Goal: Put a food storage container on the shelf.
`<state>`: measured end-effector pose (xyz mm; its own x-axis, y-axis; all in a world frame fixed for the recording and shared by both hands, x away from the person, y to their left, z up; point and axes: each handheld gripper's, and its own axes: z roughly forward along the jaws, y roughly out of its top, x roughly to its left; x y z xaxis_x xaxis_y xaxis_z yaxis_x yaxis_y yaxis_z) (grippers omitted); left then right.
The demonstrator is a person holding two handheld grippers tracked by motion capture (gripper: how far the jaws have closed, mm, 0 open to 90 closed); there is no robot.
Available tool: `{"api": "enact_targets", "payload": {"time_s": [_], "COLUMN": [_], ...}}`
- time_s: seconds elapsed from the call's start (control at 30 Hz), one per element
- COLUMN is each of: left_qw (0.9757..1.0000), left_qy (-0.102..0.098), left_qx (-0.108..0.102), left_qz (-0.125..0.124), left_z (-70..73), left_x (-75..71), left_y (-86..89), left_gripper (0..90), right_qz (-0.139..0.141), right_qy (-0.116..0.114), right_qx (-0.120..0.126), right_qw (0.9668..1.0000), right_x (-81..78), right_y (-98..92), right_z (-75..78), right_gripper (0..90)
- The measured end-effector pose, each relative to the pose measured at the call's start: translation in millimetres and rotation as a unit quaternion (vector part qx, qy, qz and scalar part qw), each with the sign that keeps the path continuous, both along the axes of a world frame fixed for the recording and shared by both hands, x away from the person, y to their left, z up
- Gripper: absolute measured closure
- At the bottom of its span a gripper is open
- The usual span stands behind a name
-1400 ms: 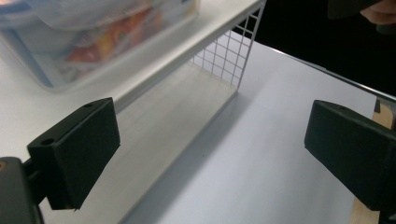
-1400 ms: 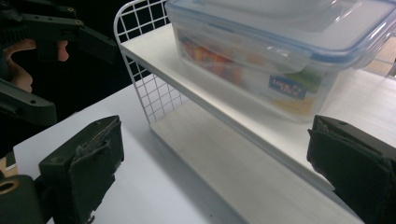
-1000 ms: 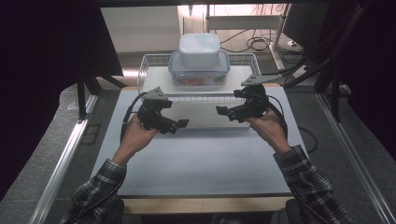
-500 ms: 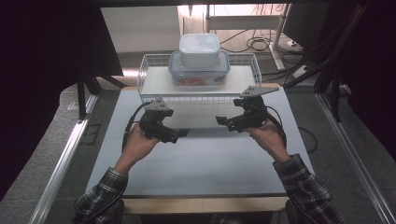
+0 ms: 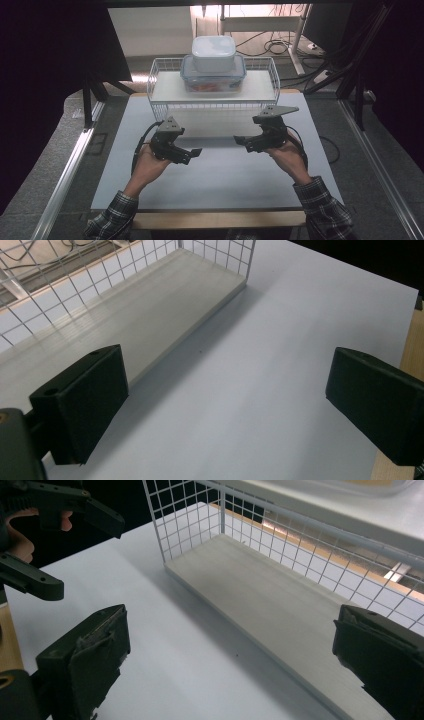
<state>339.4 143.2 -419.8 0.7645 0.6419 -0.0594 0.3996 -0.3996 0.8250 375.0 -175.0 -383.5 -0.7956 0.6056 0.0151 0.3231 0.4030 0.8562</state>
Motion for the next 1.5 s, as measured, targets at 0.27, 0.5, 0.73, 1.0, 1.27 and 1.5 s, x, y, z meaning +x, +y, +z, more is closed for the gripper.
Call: {"api": "enact_targets", "payload": {"time_s": [0.27, 0.5, 0.73, 1.0, 1.27, 1.5], "left_qw": [1.0, 0.9999, 0.9999, 0.9999, 0.9996, 0.9994], "left_qy": [0.003, 0.01, 0.01, 0.013, 0.022, 0.018], "left_qx": [0.002, -0.008, -0.003, -0.004, -0.005, -0.008], "left_qz": [0.001, 0.003, 0.004, 0.007, 0.016, 0.027], "left_z": [-18.1, -33.1, -44.2, -53.4, -65.4, -68.8], "left_x": [-9.3, -13.8, -17.5, -23.8, -30.8, -38.9], "left_y": [-1.1, 0.3, -0.1, 1.9, 6.6, 16.3], "left_gripper": [3.3, 3.5, 3.5, 3.5, 3.3, 3.1], "right_qz": [0.0, -0.001, -0.005, -0.006, -0.012, -0.015], "right_qy": [-0.002, -0.002, -0.001, 0.005, 0.009, 0.013], "right_qx": [-0.005, -0.004, -0.01, -0.013, -0.017, -0.017], "right_qw": [1.0, 1.0, 0.9999, 0.9999, 0.9997, 0.9997], "right_x": [-8.1, -13.1, -18.3, -24.6, -29.7, -35.4], "right_y": [-2.4, -6.6, -11.2, -18.0, -24.6, -30.9], "right_z": [-13.9, -24.8, -38.0, -47.5, -54.6, -58.9], "right_gripper": [1.9, 1.9, 2.0, 1.9, 0.8, 0.3]}}
